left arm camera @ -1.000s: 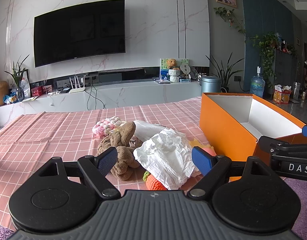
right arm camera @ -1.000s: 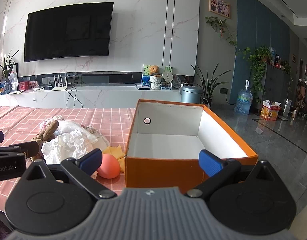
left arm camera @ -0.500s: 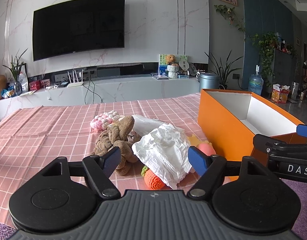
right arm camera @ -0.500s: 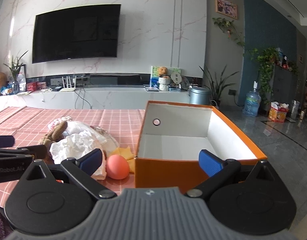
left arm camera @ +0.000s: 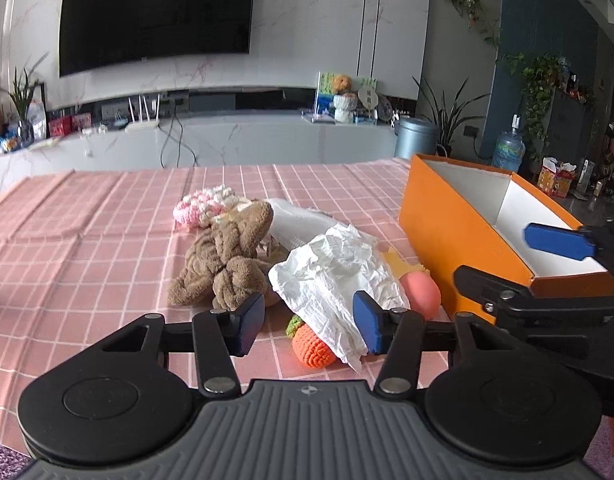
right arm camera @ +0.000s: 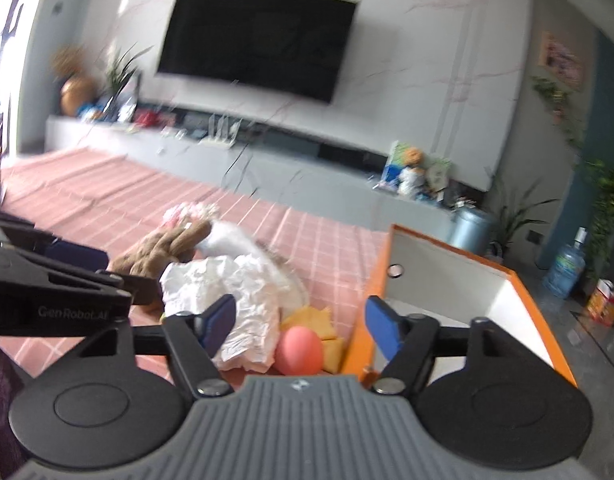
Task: Organize soft objects
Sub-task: 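Lower the left tool onto the white crumpled cloth and close it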
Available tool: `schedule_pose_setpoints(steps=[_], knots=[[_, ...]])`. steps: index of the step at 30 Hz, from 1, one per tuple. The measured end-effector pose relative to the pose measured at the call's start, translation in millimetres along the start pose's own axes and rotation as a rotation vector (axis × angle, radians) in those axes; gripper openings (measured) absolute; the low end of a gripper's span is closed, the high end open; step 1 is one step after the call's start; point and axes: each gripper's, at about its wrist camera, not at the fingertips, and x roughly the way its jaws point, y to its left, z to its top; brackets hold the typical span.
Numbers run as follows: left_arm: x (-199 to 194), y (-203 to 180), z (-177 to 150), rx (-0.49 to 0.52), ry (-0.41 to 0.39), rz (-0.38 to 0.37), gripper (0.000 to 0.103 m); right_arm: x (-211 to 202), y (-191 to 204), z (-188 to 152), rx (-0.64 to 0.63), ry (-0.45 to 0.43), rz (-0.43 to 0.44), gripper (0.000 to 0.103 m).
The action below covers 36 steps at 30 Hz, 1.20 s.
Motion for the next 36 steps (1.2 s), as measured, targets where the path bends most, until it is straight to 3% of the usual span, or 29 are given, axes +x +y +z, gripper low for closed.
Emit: schedule_pose_setpoints(steps=[2,8,16,26,36], knots=[[5.9,3.8,4.2,-0.021,0.034,-0.015,0.060,14.9,-0.8,5.3,-0.044,0.046,0.026,0.050],[27.5,7.9,13.9,-0.072,0.111,-0.071,0.063,58.8,-10.3,11.4,-0.159,0.173,0.092,0.032],[72.1,12.7,23.4,-0.152,0.248,-0.098,0.068,109.2,-19.2,26.7,-0.232,0.322,0.185,0.030],[112.5,23.9,27.3,-0.289,0.358,-0.109,0.074,147.1,-11.1,31.3,-0.280,0.436,0.271,0.013],[125.3,19.2,36.1,-0.303,0.371,-0.112,0.046,149.2,-7.8,33.7,-0.280,0.466,0.304,0.008]])
